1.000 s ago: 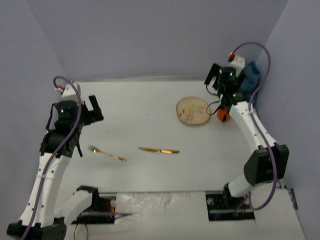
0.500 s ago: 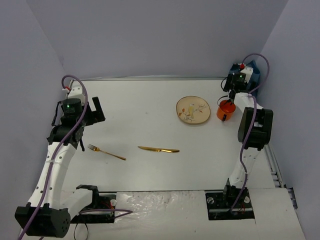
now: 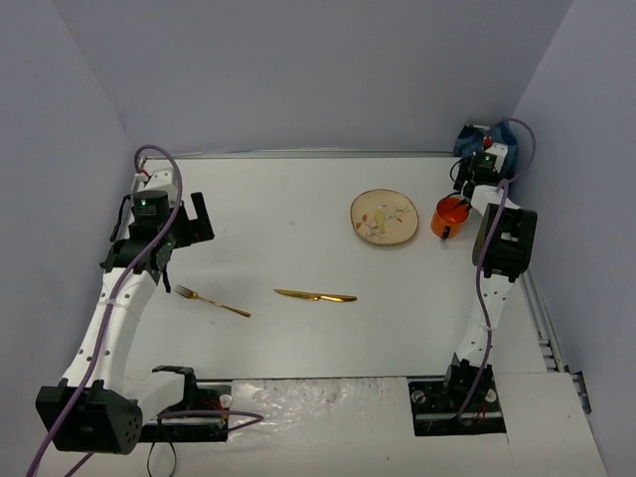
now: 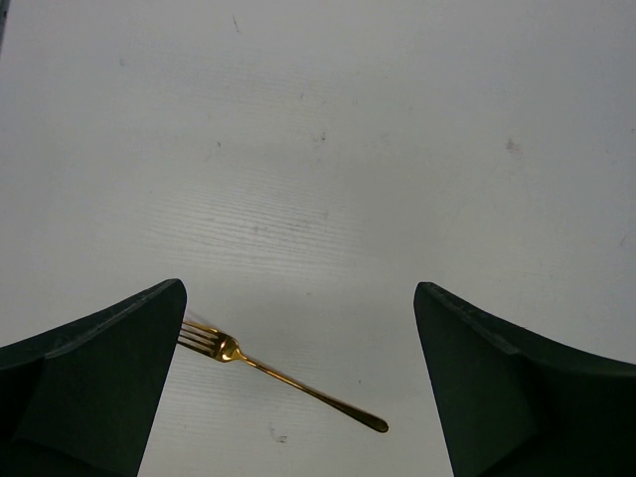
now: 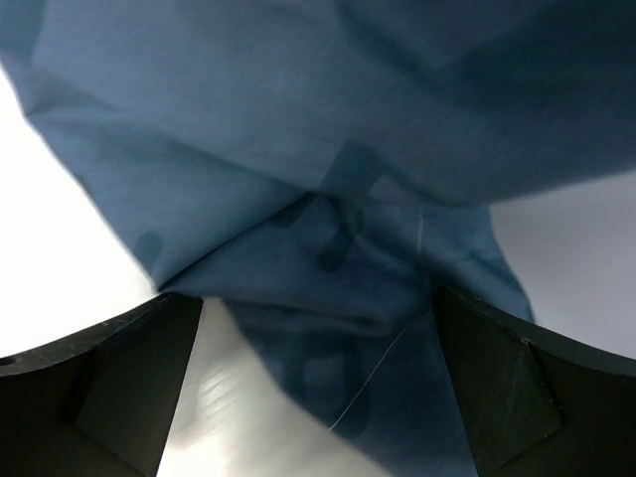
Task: Set the dinner table for one person
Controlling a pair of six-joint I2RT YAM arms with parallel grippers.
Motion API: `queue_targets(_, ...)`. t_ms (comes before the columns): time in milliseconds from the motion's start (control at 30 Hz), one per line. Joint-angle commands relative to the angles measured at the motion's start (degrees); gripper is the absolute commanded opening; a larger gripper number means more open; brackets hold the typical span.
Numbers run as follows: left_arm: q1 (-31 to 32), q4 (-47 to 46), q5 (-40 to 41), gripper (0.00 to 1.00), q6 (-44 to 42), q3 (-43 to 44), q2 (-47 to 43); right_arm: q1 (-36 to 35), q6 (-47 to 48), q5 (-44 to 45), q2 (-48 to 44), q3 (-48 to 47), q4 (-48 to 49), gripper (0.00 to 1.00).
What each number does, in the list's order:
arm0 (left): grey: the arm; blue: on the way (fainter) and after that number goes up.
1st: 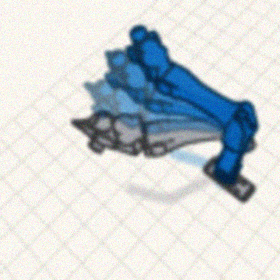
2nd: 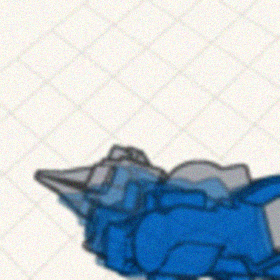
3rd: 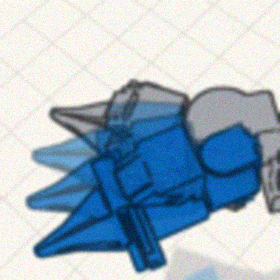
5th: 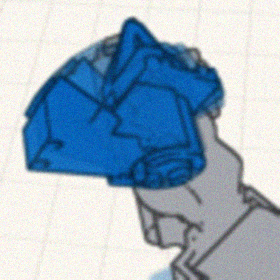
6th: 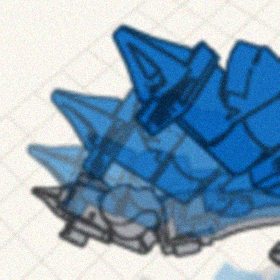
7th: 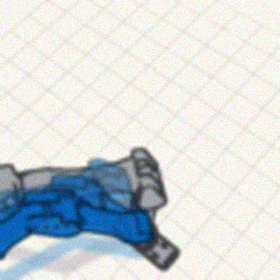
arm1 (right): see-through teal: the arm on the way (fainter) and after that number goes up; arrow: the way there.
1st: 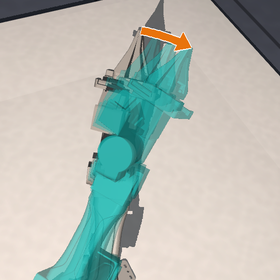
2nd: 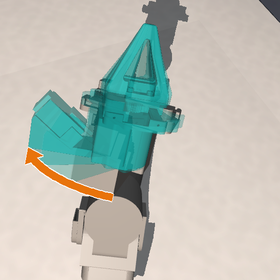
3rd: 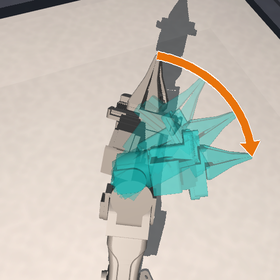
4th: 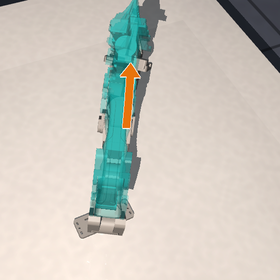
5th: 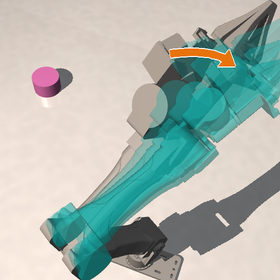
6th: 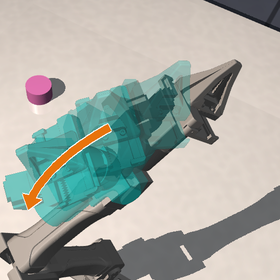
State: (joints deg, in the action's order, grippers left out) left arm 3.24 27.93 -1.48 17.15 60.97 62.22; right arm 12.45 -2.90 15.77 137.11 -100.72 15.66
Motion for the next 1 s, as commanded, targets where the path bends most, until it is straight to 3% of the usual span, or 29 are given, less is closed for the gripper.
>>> queue_targets(0, -0.6, -3.6, -1.7, 0.97, -0.2, 2.4, -0.3, 0.8, 0.8, -3.7, -0.4, -5.5, -0.9, 0.98)
queue_targets(100, -0.6, -3.6, -1.8, 0.97, 0.0, 2.3, -0.3, 1.3, 0.9, -6.3, 1.2, -8.4, -3.7, 0.85)
queue_targets(233, -0.6, -3.8, -2.2, 0.97, 0.0, 2.2, -0.1, 1.9, 0.0, -9.4, 1.7, -9.4, -4.4, 0.4)
queue_targets(333, -0.7, -3.8, -2.9, 0.97, 0.2, 2.2, 0.3, 2.0, 0.0, -10.6, 1.7, -9.5, -4.7, 0.16)
queue_targets(400, -0.8, -4.0, -3.0, 0.97, 0.3, 2.2, 0.3, 1.9, 0.3, -10.8, 1.5, -9.5, -4.7, 0.07)
queue_targets(500, -1.2, -4.1, -3.2, 0.97, 0.4, 2.0, 0.2, 1.5, 1.1, -11.4, 0.6, -9.5, -4.7, 0.0)
queue_targets(733, -1.5, -4.3, -3.7, 0.97, 0.7, 2.0, -0.1, -4.1, 7.8, -9.0, -5.4, -13.2, -4.3, 0.0)
queue_targets(967, -1.5, -4.2, -3.7, 0.97, 0.6, 1.8, -1.0, -13.6, 13.8, -8.6, -9.5, -24.5, -1.5, 0.0)
